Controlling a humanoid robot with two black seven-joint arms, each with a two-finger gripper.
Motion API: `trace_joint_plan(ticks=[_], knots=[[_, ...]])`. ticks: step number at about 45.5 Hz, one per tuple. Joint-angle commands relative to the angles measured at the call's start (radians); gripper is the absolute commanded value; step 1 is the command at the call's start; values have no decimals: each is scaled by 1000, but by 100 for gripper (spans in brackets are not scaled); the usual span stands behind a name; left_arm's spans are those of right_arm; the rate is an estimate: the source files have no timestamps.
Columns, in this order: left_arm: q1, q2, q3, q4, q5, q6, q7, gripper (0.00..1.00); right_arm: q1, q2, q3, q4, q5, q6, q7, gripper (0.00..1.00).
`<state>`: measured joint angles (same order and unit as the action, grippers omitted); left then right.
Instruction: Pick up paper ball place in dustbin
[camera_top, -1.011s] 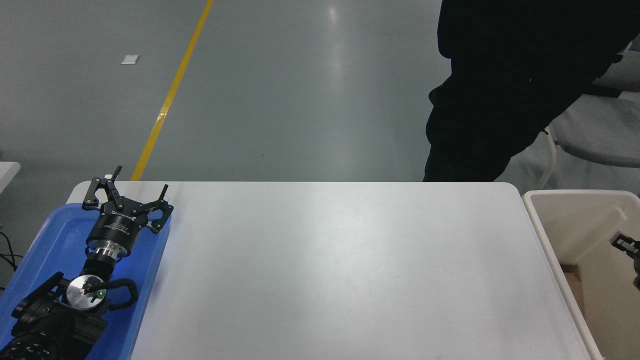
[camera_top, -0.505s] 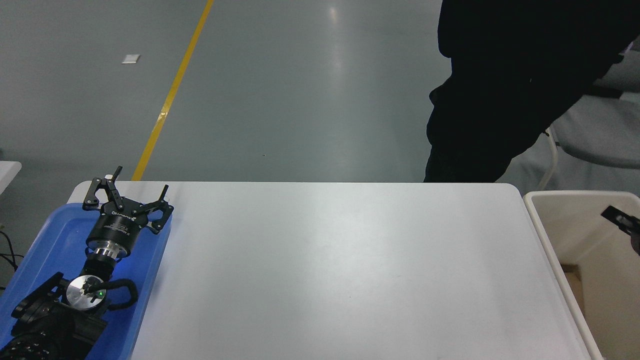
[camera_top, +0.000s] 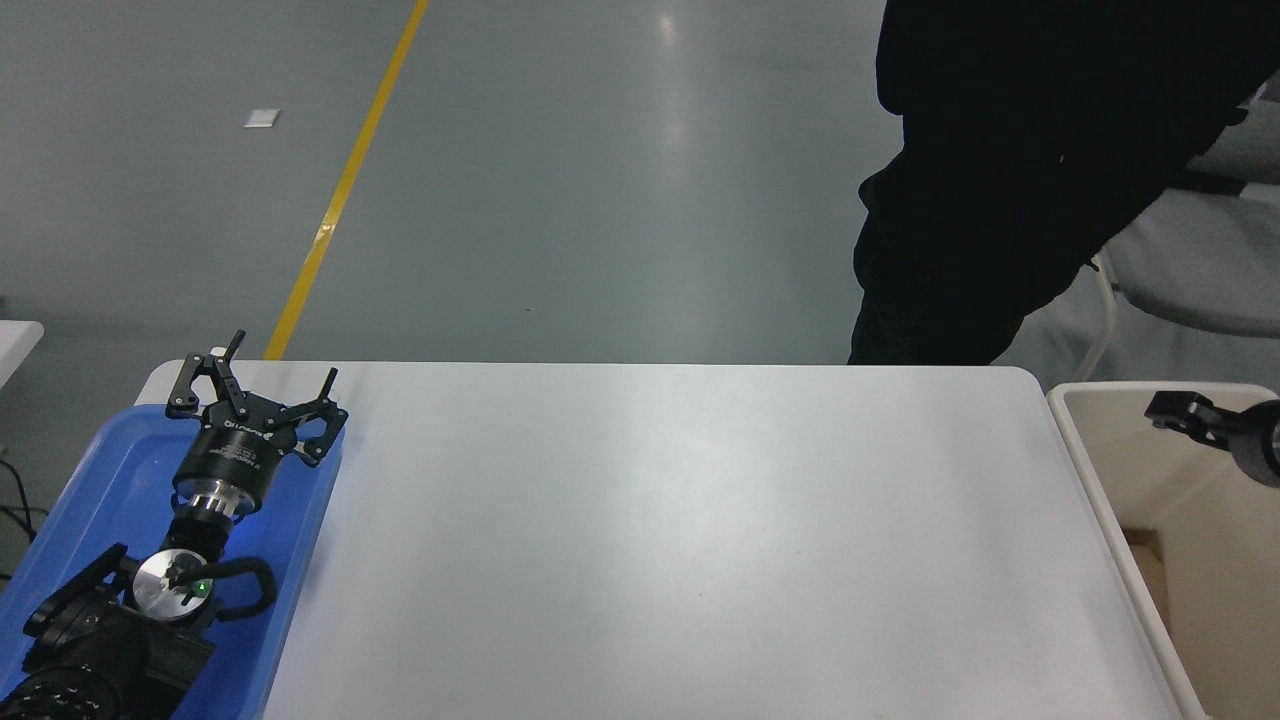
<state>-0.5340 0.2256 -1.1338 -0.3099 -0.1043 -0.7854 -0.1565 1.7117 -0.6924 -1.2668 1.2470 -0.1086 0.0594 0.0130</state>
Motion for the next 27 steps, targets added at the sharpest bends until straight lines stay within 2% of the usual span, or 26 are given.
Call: trace_joint_plan(ticks=[1, 15, 27], knots=[[0, 0, 0, 0, 0, 0, 0, 99, 273, 59, -83, 132, 0, 305, -1, 100], [2, 0, -1, 0, 0, 0, -1, 99, 394, 281, -60, 138, 1, 585, 1, 100], [2, 0, -1, 0, 0, 0, 0, 99, 488, 320, 7, 193, 35, 726, 2, 100]])
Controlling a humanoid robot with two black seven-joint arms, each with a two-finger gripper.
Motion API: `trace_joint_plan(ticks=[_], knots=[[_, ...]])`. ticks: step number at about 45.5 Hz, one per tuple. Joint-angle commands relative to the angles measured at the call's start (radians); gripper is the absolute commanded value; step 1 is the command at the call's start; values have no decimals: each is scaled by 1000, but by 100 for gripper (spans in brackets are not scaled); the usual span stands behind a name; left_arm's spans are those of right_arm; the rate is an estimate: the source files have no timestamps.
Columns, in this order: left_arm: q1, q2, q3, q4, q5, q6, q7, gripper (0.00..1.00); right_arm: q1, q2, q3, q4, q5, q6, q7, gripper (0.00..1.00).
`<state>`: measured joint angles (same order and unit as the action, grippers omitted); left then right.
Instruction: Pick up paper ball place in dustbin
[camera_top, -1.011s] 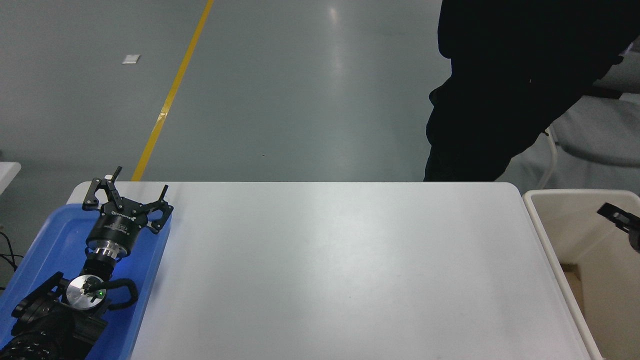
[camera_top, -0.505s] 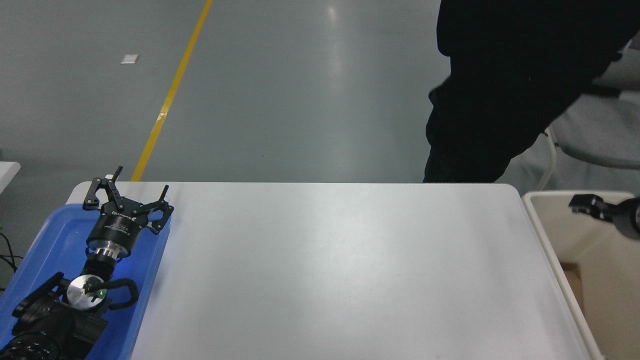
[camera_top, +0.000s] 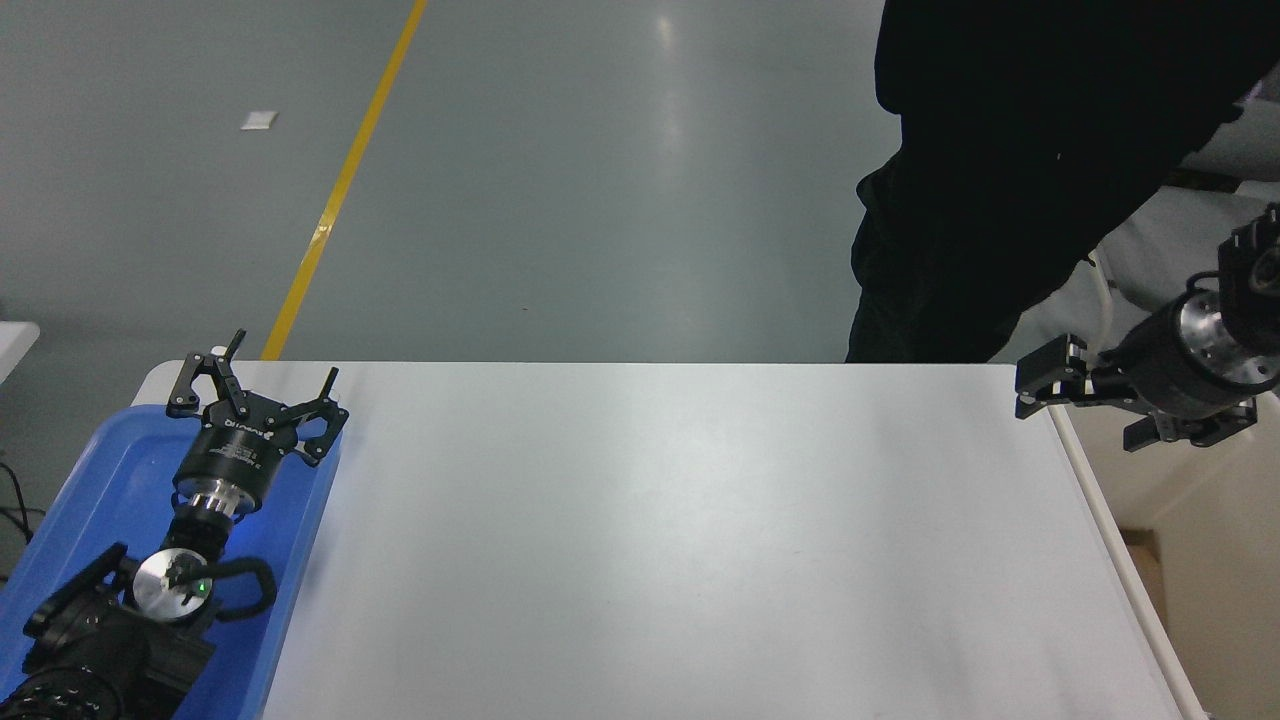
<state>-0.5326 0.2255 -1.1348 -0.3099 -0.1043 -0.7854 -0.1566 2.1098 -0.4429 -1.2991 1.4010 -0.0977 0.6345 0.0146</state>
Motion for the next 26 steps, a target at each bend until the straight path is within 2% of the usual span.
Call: trace_joint_plan(ticks=[1, 5, 26], knots=[[-1, 0, 0, 0, 0, 0, 0, 99, 90, 82, 41, 39, 24, 151, 1, 100], [-1, 0, 1, 0, 0, 0, 0, 99, 81, 119, 43, 38, 24, 151, 1, 100], [-1, 0, 1, 0, 0, 0, 0, 99, 87, 136, 66, 26, 24, 151, -1, 100]])
